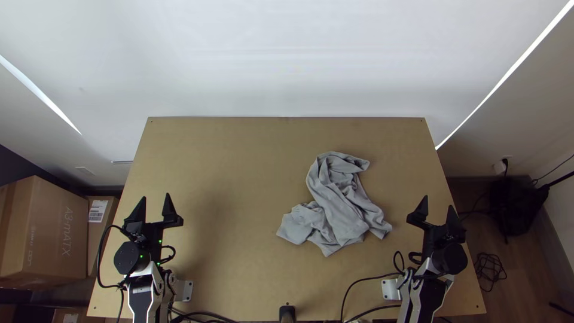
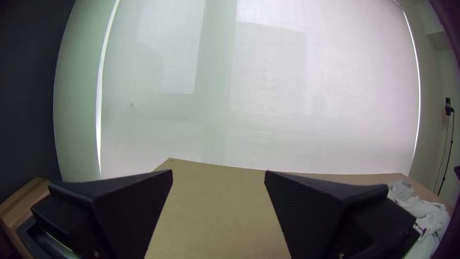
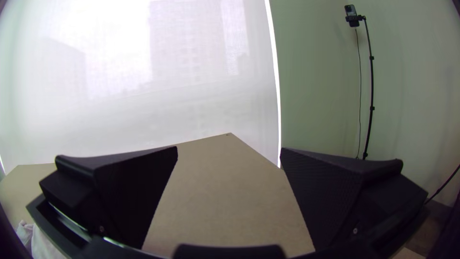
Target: Fold the t-shirt
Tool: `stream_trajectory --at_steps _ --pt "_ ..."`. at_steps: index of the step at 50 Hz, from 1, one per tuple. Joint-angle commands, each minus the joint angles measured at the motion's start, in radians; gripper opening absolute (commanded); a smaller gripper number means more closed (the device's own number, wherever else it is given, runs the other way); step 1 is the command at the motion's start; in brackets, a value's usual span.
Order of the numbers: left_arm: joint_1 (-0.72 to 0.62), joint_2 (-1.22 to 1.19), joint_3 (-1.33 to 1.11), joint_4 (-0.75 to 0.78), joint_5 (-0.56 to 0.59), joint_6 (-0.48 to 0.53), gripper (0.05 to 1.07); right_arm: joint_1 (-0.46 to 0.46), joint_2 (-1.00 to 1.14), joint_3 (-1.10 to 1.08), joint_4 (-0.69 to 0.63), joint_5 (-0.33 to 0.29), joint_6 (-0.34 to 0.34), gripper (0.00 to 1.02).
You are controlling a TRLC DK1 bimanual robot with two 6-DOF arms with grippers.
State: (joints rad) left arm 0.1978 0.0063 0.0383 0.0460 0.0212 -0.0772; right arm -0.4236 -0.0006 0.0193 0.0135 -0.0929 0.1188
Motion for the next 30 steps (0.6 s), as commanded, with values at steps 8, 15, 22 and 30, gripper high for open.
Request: stream_trajectory --at_steps 8,15,22,30 --pt "-0.003 -0.009 -0.034 -0.057 -0.004 -0.07 1.03 0.06 -0.004 -0.012 -0.015 0.044 -0.005 0.99" --pt "-0.006 -0.008 0.005 -0.06 -0.004 -0.07 1.03 0.063 -0.006 0.019 -0.037 0.044 -0.005 0.99" --pt "-0.02 0.0 0.069 -0.08 0.006 -0.067 1.03 0.094 0.017 0.094 -0.107 0.042 -0.005 0.99" --pt "-0.032 0.184 0.21 -0.048 0.005 -0.065 1.03 0.135 0.116 0.225 -0.181 0.041 -0.005 0.99"
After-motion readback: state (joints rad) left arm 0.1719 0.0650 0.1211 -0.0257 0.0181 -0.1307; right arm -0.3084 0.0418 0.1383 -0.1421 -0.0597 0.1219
